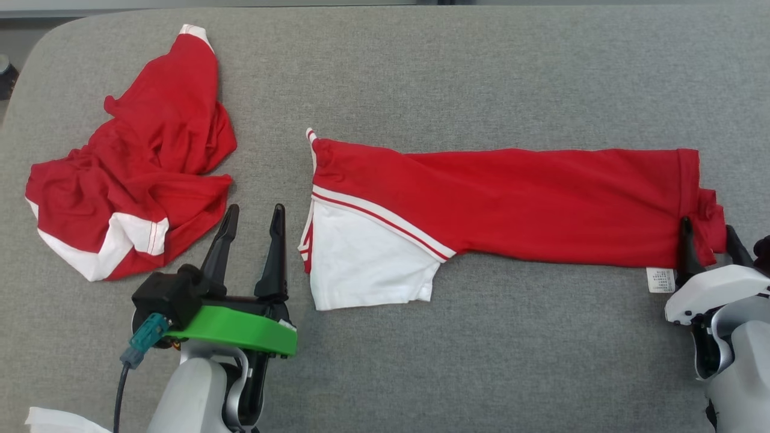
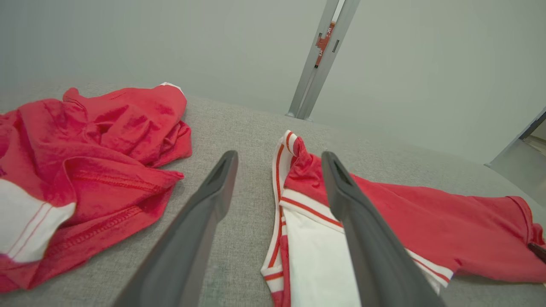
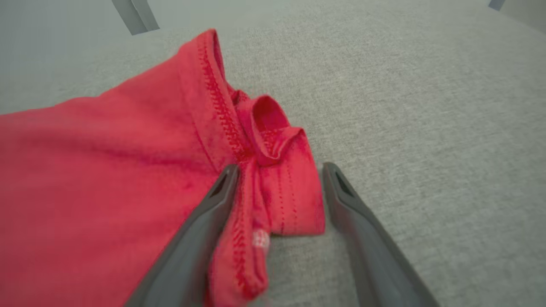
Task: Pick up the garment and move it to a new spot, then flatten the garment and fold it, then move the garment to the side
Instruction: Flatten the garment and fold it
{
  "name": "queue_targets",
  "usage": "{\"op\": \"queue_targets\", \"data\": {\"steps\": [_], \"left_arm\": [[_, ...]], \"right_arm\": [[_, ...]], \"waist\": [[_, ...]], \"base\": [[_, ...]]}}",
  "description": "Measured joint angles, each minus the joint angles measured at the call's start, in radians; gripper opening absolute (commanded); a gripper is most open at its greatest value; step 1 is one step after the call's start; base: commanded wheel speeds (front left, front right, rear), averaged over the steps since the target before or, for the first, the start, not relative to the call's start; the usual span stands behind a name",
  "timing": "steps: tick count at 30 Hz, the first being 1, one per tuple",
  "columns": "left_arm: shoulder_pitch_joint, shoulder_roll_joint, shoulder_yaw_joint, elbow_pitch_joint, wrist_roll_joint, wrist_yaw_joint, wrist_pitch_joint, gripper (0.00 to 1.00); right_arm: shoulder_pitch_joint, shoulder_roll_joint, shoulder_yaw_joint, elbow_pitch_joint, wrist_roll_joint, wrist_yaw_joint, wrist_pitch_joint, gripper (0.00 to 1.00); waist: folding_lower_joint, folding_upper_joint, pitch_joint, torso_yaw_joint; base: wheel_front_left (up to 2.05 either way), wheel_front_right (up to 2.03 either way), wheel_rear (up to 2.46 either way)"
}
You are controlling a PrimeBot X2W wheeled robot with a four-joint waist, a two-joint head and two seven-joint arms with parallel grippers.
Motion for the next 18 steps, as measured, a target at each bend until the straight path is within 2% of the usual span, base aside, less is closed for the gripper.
{"op": "queue_targets", "data": {"steps": [3, 8, 9, 10, 11, 15, 18], "left_arm": [[-0.001, 0.0, -0.002, 0.009, 0.0, 0.0, 0.0, 1.0], [0.0, 0.0, -0.003, 0.012, 0.0, -0.001, 0.0, 1.0], [0.0, 0.0, -0.005, 0.013, 0.0, -0.001, 0.0, 1.0], [0.0, 0.0, -0.005, 0.014, 0.0, -0.001, 0.0, 1.0], [0.0, 0.0, -0.006, 0.014, 0.0, -0.001, 0.0, 1.0], [0.001, 0.0, -0.003, 0.016, 0.0, -0.001, 0.0, 1.0], [0.002, 0.0, -0.002, 0.016, 0.0, 0.0, 0.0, 1.0]], "right_arm": [[-0.027, 0.008, -0.036, 0.058, -0.015, 0.0, -0.013, 1.0], [-0.045, 0.026, -0.022, 0.089, -0.012, -0.001, -0.017, 0.99], [-0.047, 0.029, -0.013, 0.093, -0.009, -0.001, -0.017, 0.48], [-0.048, 0.032, -0.003, 0.095, -0.005, -0.001, -0.017, 0.16], [-0.049, 0.035, 0.008, 0.095, -0.001, -0.001, -0.017, 0.0], [-0.052, 0.039, 0.024, 0.091, 0.025, 0.001, -0.016, 0.0], [-0.048, 0.011, 0.004, 0.087, 0.034, 0.001, -0.015, 0.0]], "waist": [[0.0, 0.0, 0.003, 0.013], [0.0, 0.0, -0.007, 0.01], [0.0, 0.0, -0.009, 0.007], [0.0, 0.0, -0.011, 0.006], [0.0, 0.0, -0.015, 0.003], [0.0, 0.0, -0.026, -0.01], [0.0, 0.0, -0.037, -0.02]], "base": [[0.0, 0.0, 0.0], [0.0, 0.0, 0.0], [0.0, 0.0, 0.0], [0.0, 0.0, 0.0], [0.0, 0.0, 0.0], [0.0, 0.0, 0.0], [0.0, 0.0, 0.0]]}}
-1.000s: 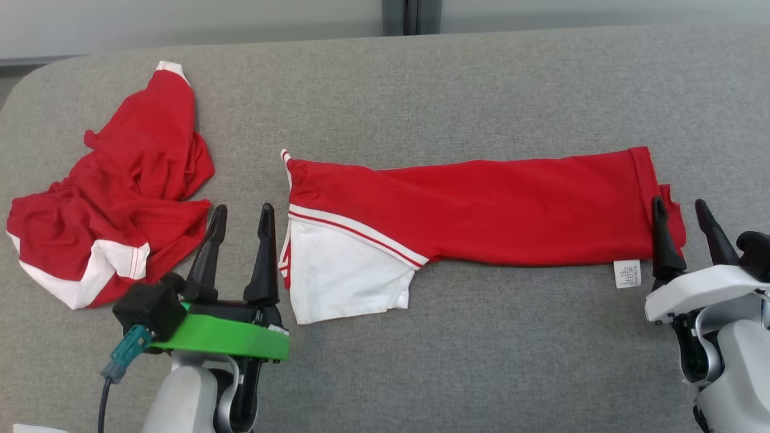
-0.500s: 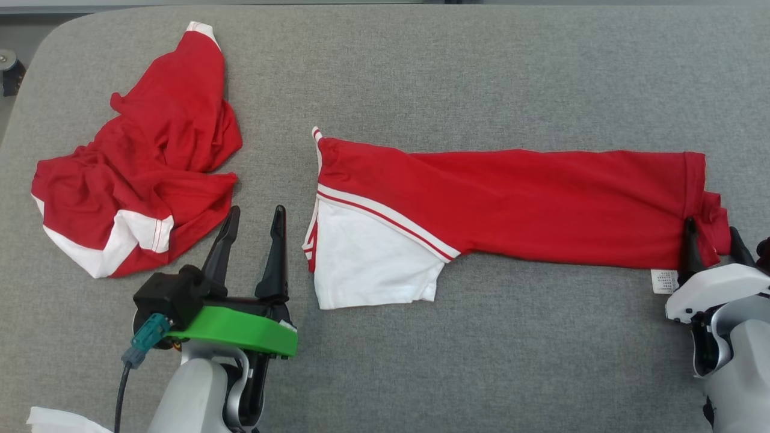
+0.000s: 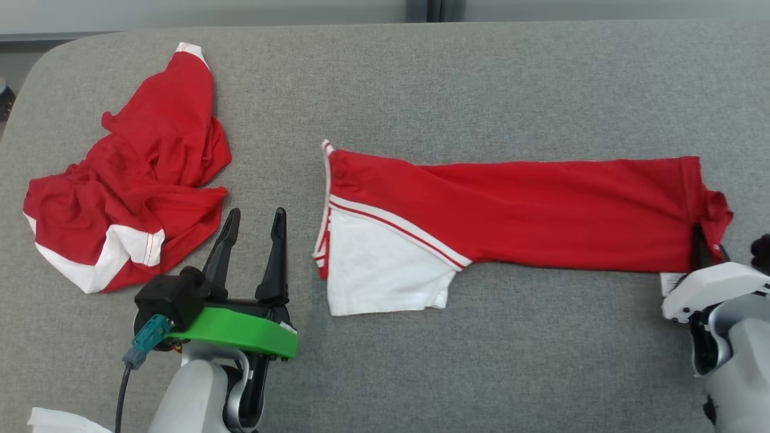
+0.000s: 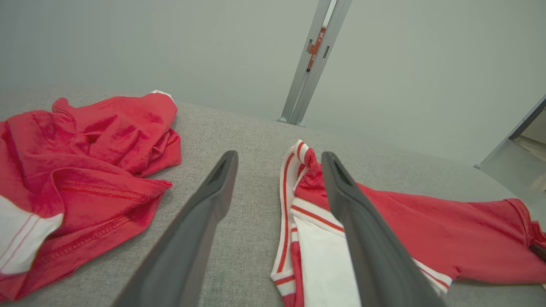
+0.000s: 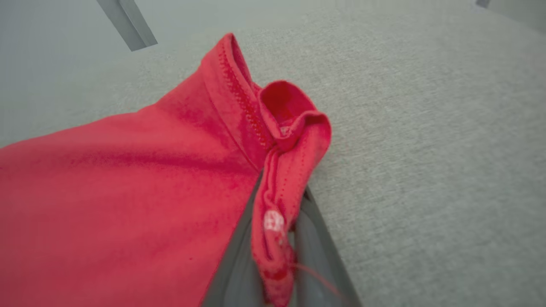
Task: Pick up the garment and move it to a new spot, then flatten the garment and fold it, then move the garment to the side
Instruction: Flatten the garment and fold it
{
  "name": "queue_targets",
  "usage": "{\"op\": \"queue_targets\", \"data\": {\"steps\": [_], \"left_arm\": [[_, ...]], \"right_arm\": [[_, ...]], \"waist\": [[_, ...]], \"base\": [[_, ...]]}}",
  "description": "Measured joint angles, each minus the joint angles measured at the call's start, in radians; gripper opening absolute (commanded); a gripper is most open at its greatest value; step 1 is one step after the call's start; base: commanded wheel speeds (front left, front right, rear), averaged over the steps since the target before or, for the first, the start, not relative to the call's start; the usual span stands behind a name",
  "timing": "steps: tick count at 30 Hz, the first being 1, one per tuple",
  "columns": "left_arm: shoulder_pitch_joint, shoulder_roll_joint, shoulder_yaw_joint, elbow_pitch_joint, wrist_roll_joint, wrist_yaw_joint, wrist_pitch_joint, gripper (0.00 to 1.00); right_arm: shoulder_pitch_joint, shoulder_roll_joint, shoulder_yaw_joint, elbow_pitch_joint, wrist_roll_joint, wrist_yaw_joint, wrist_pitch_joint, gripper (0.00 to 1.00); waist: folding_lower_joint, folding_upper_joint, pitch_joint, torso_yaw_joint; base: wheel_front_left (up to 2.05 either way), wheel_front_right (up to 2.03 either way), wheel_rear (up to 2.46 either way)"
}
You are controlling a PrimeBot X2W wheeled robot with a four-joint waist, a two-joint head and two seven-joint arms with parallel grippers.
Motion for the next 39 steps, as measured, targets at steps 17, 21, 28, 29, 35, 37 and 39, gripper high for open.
{"op": "queue_targets", "data": {"steps": [17, 21, 28, 29, 35, 37, 39], "left_arm": [[0.036, 0.0, -0.004, 0.005, -0.031, 0.011, 0.0, 1.0], [0.047, 0.0, -0.004, 0.002, -0.054, 0.016, 0.0, 1.0], [0.068, 0.0, 0.007, 0.0, -0.055, 0.019, 0.0, 1.0], [0.07, 0.0, 0.008, 0.0, -0.057, 0.019, 0.0, 1.0], [0.079, 0.0, 0.003, 0.003, -0.06, 0.019, 0.0, 1.0], [0.079, 0.0, 0.0, 0.003, -0.062, 0.019, 0.0, 1.0], [0.078, 0.0, -0.005, 0.005, -0.062, 0.019, 0.0, 1.0]], "right_arm": [[0.014, -0.089, -0.121, -0.086, -0.066, -0.001, 0.0, 0.0], [0.013, -0.034, -0.035, -0.177, -0.04, -0.001, 0.013, 0.0], [0.056, 0.094, 0.183, -0.386, 0.026, -0.001, 0.104, 0.0], [0.067, 0.106, 0.212, -0.408, 0.035, -0.001, 0.115, 0.0], [0.101, 0.143, 0.336, -0.435, 0.055, -0.001, 0.15, 0.0], [0.102, 0.146, 0.363, -0.415, 0.055, -0.001, 0.15, 0.0], [0.102, 0.15, 0.384, -0.387, 0.049, -0.001, 0.149, 0.0]], "waist": [[0.0, 0.0, -0.085, -0.019], [0.0, 0.0, -0.109, -0.017], [0.0, 0.0, -0.143, 0.01], [0.0, 0.0, -0.146, 0.015], [0.0, -0.0001, -0.154, 0.051], [0.0, 0.0, -0.153, 0.063], [0.0, 0.0, -0.151, 0.078]], "base": [[0.0, 0.0, 0.0], [0.0, 0.0, 0.0], [0.0, 0.0, 0.0], [0.0, 0.0, 0.0], [0.0, 0.0, 0.0], [0.0, 0.0, 0.0], [0.0, 0.0, 0.0]]}}
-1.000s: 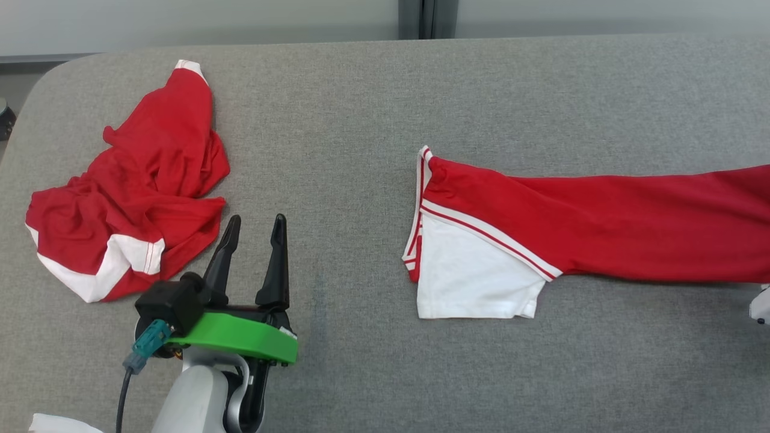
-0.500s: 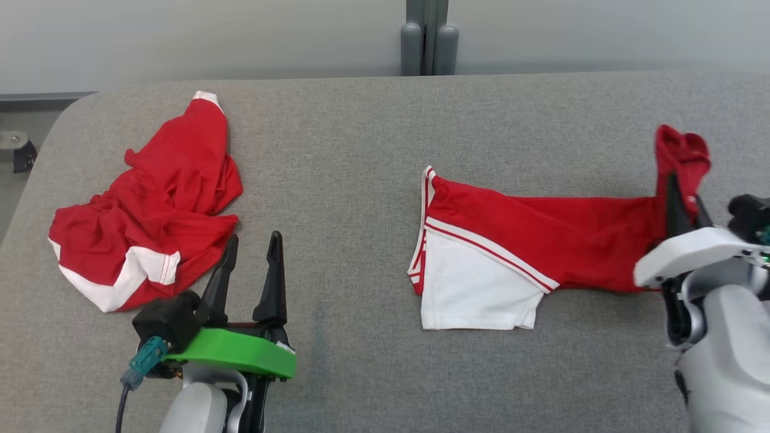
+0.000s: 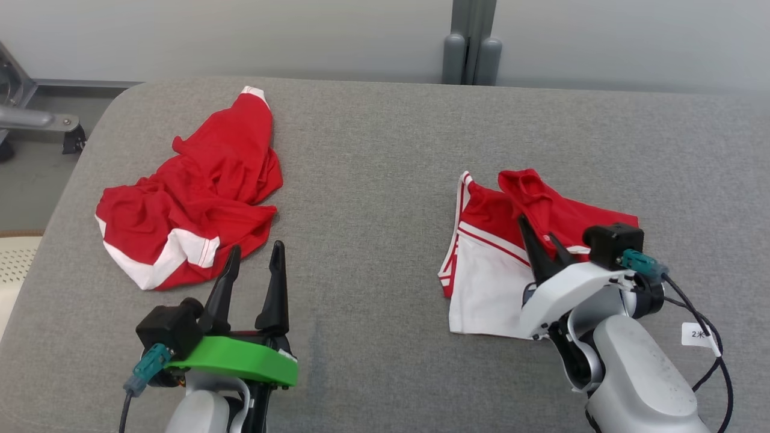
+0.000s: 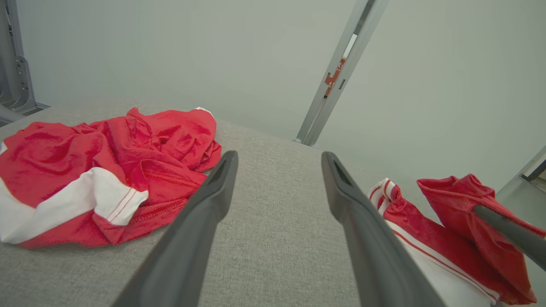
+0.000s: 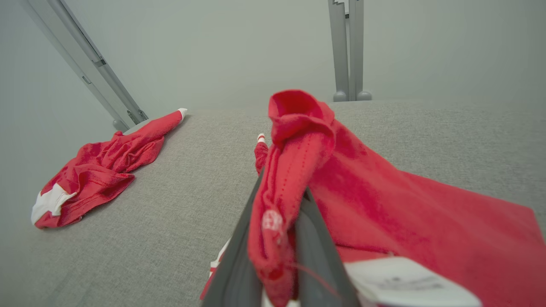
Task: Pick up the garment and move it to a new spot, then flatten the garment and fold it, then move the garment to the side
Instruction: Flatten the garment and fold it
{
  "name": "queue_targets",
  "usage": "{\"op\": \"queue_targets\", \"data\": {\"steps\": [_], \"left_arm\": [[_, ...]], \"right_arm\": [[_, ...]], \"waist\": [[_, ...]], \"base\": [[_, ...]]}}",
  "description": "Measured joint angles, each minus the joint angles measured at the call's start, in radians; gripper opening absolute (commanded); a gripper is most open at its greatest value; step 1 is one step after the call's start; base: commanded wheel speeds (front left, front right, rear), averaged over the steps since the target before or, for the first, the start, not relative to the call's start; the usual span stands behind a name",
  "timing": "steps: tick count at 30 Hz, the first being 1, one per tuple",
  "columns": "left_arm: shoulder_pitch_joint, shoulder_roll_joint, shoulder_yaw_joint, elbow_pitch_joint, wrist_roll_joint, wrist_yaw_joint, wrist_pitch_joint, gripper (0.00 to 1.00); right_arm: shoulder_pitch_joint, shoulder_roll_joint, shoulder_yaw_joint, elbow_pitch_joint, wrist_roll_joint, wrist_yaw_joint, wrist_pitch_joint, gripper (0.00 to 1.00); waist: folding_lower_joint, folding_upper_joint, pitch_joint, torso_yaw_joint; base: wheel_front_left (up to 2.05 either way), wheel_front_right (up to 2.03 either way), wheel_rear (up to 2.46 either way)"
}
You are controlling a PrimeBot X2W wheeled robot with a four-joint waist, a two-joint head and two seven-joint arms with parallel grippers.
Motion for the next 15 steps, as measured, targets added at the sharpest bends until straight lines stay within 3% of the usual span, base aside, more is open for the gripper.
{"op": "queue_targets", "data": {"steps": [7, 8, 9, 10, 15], "left_arm": [[-0.002, 0.0, 0.012, 0.001, -0.001, 0.003, 0.0, 1.0], [-0.002, 0.0, 0.012, 0.002, -0.002, 0.003, 0.0, 1.0], [-0.002, 0.0, 0.01, 0.004, -0.003, 0.003, 0.0, 1.0], [-0.002, 0.0, 0.007, 0.005, -0.003, 0.003, 0.0, 1.0], [-0.007, 0.0, 0.006, 0.007, -0.009, 0.003, 0.0, 1.0]], "right_arm": [[-0.012, 0.004, 0.069, 0.097, 0.036, 0.0, -0.01, 0.0], [-0.017, 0.004, 0.07, 0.113, 0.035, 0.0, -0.013, 0.3], [-0.021, 0.003, 0.071, 0.134, 0.033, 0.0, -0.021, 0.82], [-0.026, 0.003, 0.074, 0.152, 0.036, 0.0, -0.023, 1.0], [-0.043, 0.002, 0.169, 0.194, 0.106, 0.0, -0.024, 1.0]], "waist": [[0.0, -0.0001, 0.022, 0.045], [0.0, 0.0, 0.025, 0.049], [0.0, 0.0, 0.029, 0.055], [0.0, 0.0, 0.033, 0.06], [0.0, 0.0, 0.046, 0.073]], "base": [[0.0, 0.0, 0.0], [0.0, 0.0, 0.0], [0.0, 0.0, 0.0], [0.0, 0.0, 0.0], [0.0, 0.0, 0.0]]}}
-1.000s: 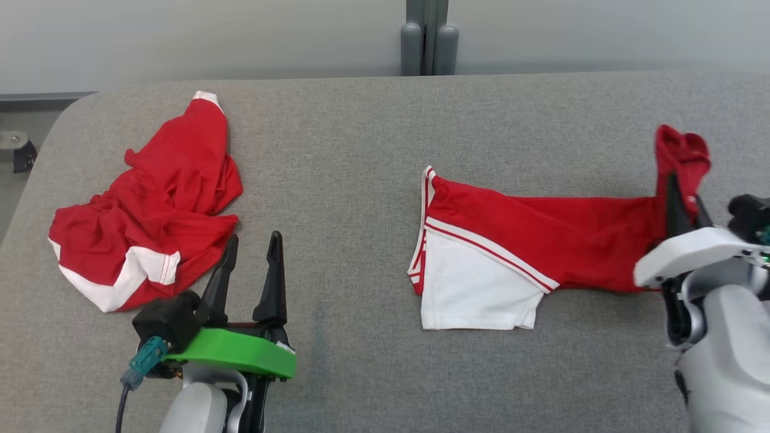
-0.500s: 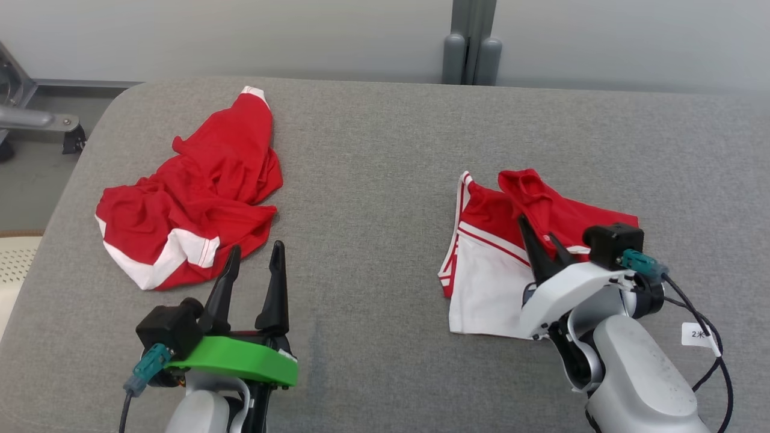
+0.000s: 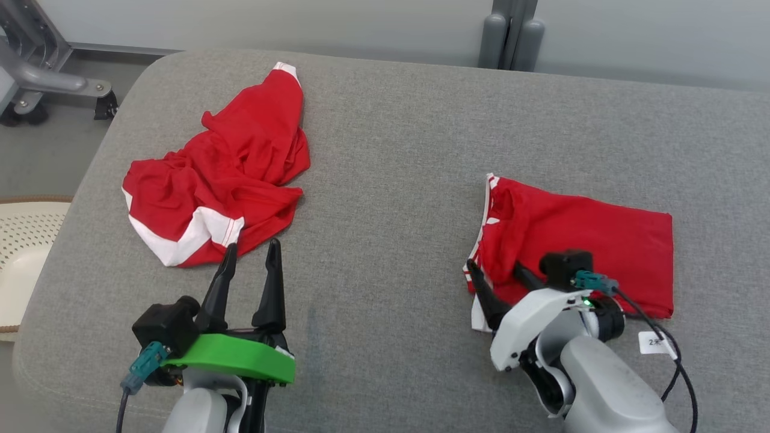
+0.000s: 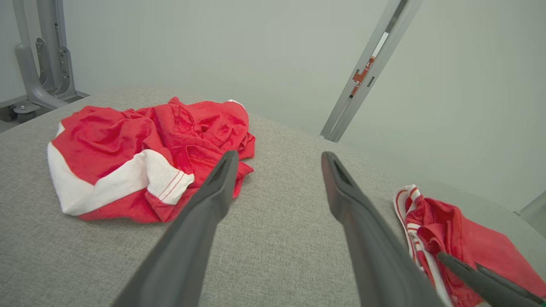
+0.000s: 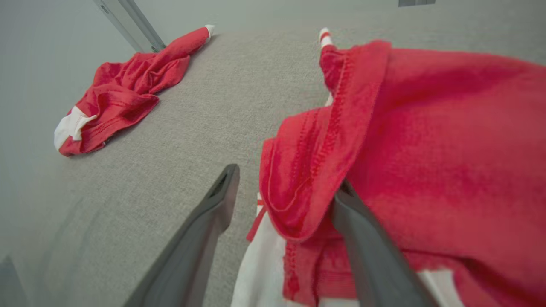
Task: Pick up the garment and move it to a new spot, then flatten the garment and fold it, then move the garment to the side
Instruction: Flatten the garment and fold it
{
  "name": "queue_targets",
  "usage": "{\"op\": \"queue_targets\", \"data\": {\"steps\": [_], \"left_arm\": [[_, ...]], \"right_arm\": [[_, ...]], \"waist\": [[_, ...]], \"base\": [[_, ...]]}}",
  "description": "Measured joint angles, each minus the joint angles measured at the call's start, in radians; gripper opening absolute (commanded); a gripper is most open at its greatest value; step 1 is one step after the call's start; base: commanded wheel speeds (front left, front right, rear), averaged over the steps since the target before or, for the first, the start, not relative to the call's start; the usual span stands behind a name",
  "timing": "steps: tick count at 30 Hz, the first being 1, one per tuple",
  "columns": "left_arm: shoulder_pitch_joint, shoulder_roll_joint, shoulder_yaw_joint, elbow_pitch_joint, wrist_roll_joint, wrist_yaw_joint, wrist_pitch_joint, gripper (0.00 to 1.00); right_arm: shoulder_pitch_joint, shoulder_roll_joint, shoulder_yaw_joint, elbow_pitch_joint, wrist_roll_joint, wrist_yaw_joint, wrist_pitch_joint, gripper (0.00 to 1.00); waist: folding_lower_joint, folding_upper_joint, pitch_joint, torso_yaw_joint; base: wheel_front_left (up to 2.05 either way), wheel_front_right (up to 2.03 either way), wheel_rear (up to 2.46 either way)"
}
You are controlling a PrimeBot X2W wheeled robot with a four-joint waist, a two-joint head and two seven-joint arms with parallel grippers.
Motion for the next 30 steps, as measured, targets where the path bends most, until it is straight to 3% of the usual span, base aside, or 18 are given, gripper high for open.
{"op": "queue_targets", "data": {"steps": [5, 13, 21, 30], "left_arm": [[-0.001, 0.0, 0.006, 0.002, 0.0, 0.004, 0.0, 1.0], [-0.001, 0.0, 0.014, 0.001, 0.0, 0.005, 0.0, 1.0], [-0.001, 0.0, 0.025, -0.019, 0.008, 0.004, 0.0, 1.0], [-0.001, 0.0, 0.043, -0.079, 0.001, 0.0, 0.0, 1.0]], "right_arm": [[-0.011, 0.001, 0.11, 0.009, 0.059, 0.0, 0.02, 1.0], [-0.043, 0.001, 0.147, -0.027, 0.057, 0.0, 0.006, 1.0], [-0.03, -0.013, 0.067, -0.163, -0.021, 0.0, -0.018, 1.0], [0.071, -0.039, -0.104, -0.342, -0.1, 0.0, -0.069, 1.0]], "waist": [[0.0, 0.0, -0.002, -0.011], [0.0, 0.0, -0.012, -0.055], [0.0, 0.0, -0.023, -0.116], [0.0, 0.0, -0.029, -0.191]], "base": [[0.0, 0.0, 0.0], [0.0, 0.0, 0.0], [0.0, 0.0, 0.0], [0.0, 0.0, 0.0]]}}
